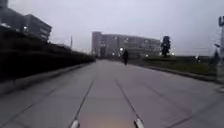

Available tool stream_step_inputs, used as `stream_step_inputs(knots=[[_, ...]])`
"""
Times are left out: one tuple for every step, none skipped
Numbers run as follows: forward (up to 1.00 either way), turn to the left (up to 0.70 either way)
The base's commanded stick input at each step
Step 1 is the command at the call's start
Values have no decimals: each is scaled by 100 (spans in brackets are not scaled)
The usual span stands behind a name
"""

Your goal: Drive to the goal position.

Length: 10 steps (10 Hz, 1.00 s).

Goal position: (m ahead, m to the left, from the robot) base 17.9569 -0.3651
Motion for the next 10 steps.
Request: stream_step_inputs(knots=[[70, 0], [70, 0], [70, 0], [73, 0], [85, 0], [85, 0], [85, 0], [85, 0], [85, 0], [85, 0]])
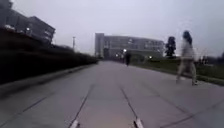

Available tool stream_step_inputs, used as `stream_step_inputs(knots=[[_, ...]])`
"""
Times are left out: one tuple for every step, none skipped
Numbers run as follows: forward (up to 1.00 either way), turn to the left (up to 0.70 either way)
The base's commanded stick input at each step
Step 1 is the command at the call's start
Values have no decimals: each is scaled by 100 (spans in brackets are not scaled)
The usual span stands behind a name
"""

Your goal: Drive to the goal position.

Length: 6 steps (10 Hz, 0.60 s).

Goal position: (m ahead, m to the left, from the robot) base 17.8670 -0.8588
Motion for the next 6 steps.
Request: stream_step_inputs(knots=[[85, 0], [85, 0], [85, 0], [85, -21], [85, -34], [85, -34]])
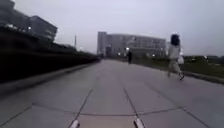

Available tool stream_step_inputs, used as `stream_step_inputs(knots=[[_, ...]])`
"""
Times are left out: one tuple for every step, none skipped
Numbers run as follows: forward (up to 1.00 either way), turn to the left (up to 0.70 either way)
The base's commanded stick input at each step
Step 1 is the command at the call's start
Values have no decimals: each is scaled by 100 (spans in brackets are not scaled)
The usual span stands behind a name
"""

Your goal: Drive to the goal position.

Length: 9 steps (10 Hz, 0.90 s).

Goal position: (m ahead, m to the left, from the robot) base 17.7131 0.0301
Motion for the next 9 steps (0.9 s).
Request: stream_step_inputs(knots=[[85, -17], [85, 0], [85, 0], [85, 0], [85, 0], [85, 0], [85, 0], [85, 0], [85, 0]])
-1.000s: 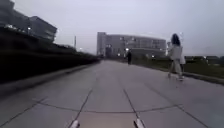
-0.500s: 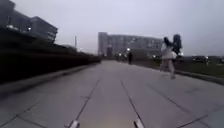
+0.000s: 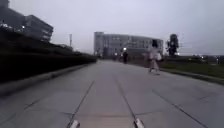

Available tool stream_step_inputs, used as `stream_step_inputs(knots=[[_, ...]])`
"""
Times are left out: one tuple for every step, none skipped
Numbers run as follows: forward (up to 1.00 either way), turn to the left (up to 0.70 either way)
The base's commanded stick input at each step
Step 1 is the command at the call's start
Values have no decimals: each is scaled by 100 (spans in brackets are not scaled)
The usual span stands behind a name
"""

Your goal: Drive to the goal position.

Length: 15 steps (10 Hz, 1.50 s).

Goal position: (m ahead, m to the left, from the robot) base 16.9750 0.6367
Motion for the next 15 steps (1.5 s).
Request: stream_step_inputs(knots=[[85, -15], [85, -34], [85, -34], [85, -34], [85, -23], [85, 0], [85, 0], [85, 0], [85, 0], [85, 0], [85, 0], [85, 0], [85, 0], [85, 0], [85, 0]])
